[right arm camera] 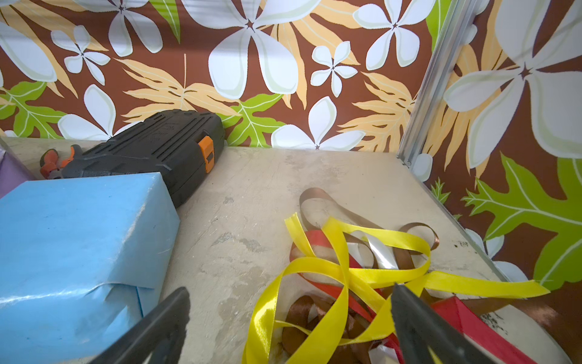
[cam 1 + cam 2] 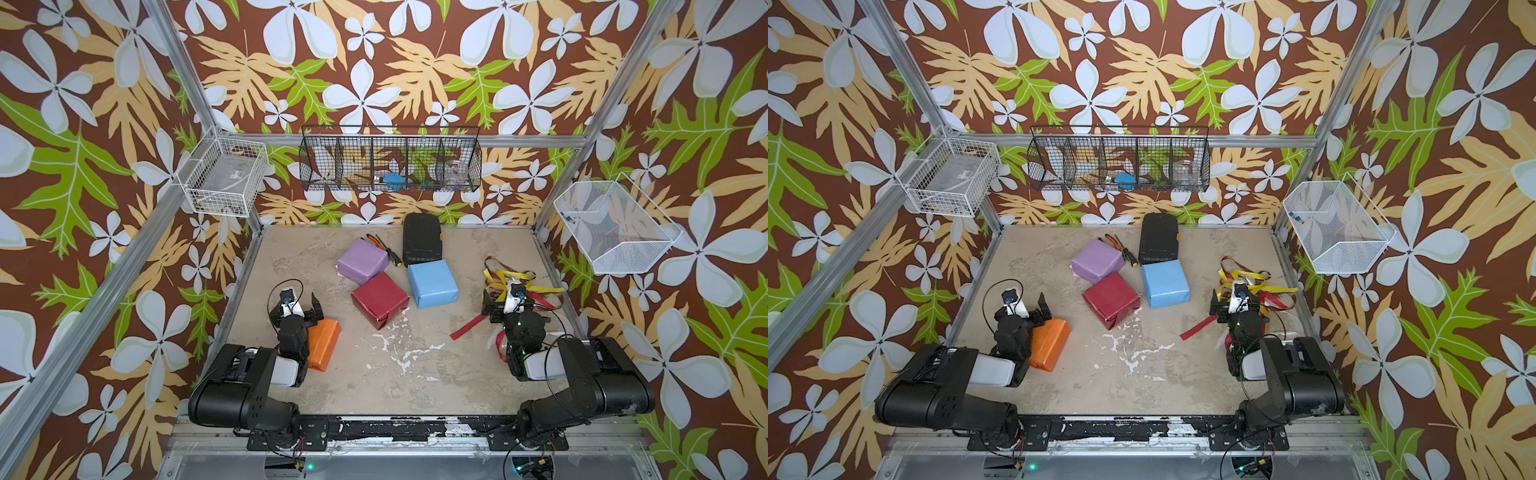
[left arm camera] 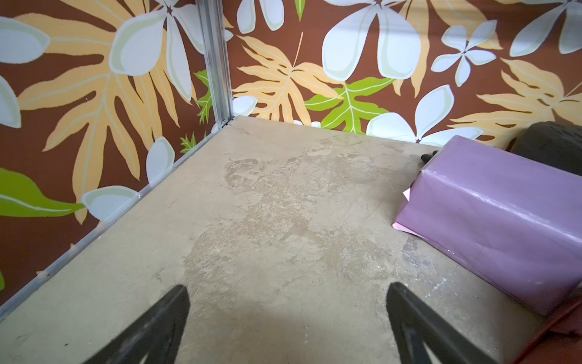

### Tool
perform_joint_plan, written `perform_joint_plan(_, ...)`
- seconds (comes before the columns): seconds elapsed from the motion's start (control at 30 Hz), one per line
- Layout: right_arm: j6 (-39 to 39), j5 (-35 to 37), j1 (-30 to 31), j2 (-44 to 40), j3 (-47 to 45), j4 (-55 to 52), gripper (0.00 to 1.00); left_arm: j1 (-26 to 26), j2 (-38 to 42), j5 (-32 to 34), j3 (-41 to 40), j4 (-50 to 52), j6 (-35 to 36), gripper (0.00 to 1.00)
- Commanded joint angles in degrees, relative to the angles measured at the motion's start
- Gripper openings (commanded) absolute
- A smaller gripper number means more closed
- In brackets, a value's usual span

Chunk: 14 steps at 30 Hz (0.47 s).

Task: Untie the ribbon bows on the gift boxes
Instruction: Reset both arms

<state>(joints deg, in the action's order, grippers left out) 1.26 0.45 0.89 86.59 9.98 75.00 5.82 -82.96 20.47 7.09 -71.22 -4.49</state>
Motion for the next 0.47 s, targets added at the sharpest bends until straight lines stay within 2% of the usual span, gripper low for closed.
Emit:
perform_joint_plan(0.0,0.05,0.83,0.1,0.06,0.04,1.11,1.0,-0.11,-0.05,-0.04,-1.63,-9.56,0.01,1.0)
perform_joint_plan(0.43,-0.03,0.48,0.12,0.05,0.25,0.71,1.0,-0.03,-0.32,0.44,-0.89,-8.23,0.1,1.0)
